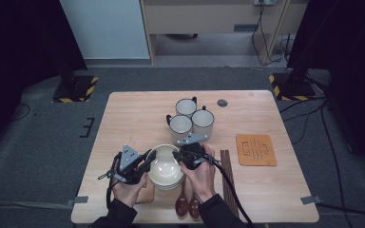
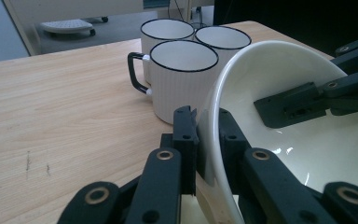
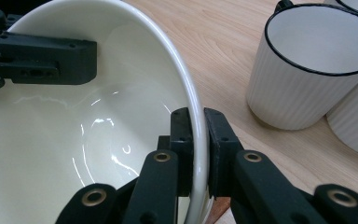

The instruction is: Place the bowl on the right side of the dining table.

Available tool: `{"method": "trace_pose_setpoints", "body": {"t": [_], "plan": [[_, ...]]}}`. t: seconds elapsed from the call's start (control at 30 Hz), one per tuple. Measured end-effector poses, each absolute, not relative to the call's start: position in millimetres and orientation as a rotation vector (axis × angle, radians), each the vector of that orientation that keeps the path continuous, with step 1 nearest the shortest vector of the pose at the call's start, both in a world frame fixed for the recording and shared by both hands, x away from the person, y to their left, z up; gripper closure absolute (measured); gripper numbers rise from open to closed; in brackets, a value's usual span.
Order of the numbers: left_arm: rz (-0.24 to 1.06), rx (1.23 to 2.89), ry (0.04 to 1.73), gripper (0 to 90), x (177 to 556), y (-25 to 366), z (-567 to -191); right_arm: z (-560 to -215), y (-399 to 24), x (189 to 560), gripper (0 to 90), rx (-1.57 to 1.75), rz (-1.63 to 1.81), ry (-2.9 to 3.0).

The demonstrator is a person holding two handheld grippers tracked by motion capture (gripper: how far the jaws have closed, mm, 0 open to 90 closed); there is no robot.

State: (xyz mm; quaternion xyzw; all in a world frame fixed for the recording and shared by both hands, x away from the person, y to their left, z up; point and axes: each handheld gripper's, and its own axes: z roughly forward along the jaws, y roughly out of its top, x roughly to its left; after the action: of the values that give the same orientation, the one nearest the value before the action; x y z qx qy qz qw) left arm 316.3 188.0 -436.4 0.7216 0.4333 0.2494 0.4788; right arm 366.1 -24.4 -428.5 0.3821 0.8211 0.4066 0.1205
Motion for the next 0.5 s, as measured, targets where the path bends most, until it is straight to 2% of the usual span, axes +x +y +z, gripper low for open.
{"method": "trace_pose_setpoints", "body": {"t": [0.33, 0.5], "plan": [[0.575, 1.721, 1.061, 78.3, 318.1, 194.6, -434.3, -427.7, -24.0, 368.1, 82.6, 1.127, 1.234, 2.377], [0.568, 1.695, 1.047, 71.6, 318.4, 197.6, -430.4, -430.4, -21.4, 370.2, 82.5, 1.137, 1.213, 2.375]]}}
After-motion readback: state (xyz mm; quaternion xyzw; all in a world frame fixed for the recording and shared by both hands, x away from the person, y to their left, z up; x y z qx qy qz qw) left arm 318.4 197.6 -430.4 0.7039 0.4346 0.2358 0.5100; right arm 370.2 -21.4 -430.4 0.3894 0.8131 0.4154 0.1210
